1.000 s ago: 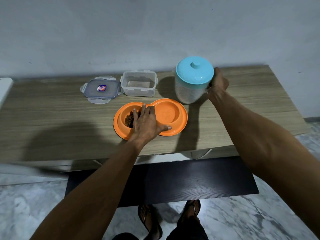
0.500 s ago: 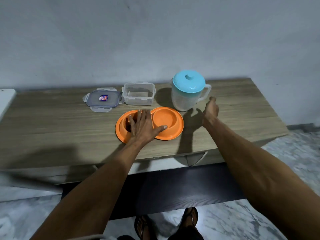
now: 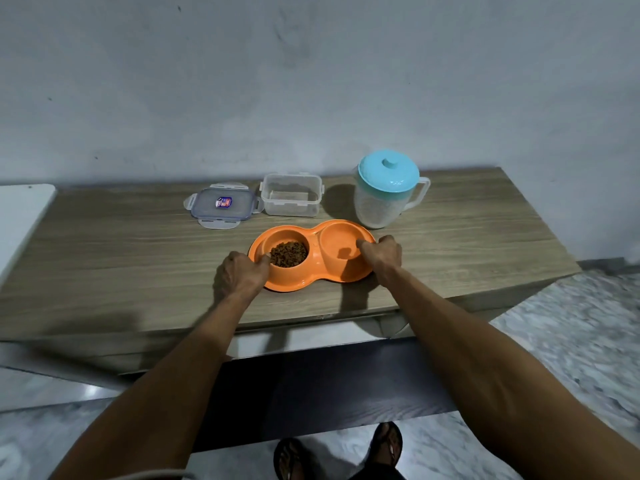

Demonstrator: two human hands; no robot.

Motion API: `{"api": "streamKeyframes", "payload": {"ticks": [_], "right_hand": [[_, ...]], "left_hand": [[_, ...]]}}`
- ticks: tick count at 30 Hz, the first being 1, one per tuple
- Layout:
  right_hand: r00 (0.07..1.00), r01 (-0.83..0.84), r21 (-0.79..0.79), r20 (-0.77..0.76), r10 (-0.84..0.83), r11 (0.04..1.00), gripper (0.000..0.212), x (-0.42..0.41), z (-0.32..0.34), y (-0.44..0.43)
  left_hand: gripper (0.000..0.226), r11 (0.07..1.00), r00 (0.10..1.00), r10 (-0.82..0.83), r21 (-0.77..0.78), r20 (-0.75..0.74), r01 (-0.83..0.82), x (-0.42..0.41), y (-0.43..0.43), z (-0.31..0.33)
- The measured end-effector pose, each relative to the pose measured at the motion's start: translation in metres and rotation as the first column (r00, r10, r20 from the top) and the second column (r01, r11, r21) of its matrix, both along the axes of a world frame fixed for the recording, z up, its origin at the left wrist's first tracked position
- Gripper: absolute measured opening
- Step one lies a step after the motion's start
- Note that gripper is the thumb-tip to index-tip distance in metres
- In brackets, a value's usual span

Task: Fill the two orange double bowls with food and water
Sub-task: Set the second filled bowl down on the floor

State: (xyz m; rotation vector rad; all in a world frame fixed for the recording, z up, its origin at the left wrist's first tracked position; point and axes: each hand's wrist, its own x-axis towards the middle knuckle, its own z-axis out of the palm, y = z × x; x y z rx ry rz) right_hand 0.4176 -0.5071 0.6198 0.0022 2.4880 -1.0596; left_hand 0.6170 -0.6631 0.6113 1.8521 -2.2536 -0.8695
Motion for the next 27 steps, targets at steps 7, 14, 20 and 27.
{"api": "streamKeyframes", "payload": {"ticks": [7,14,20,27], "right_hand": [[1.000,0.010,0.031,-0.015,-0.009,0.999,0.065,0.010,-0.005,0.002],[0.999,0.054,0.011,0.002,-0.054,0.998,0.063,0.020,-0.002,0.027],[0.996,0.090,-0.021,-0.012,-0.090,0.996,0.064,0.011,0.002,0.078],[0.981,0.177,-0.089,-0.063,-0.183,0.980,0.066,-0.022,0.025,0.172]], "left_hand": [[0.056,0.995,0.996,0.038,0.095,-0.077,-0.030,-0.005,0.000,0.001],[0.044,0.970,0.984,0.101,0.234,-0.144,-0.066,-0.007,0.015,0.002],[0.037,0.959,0.974,0.113,0.277,-0.196,-0.056,-0.020,0.057,0.006],[0.035,0.958,0.959,0.055,0.286,-0.277,0.028,-0.065,0.148,0.039]]}}
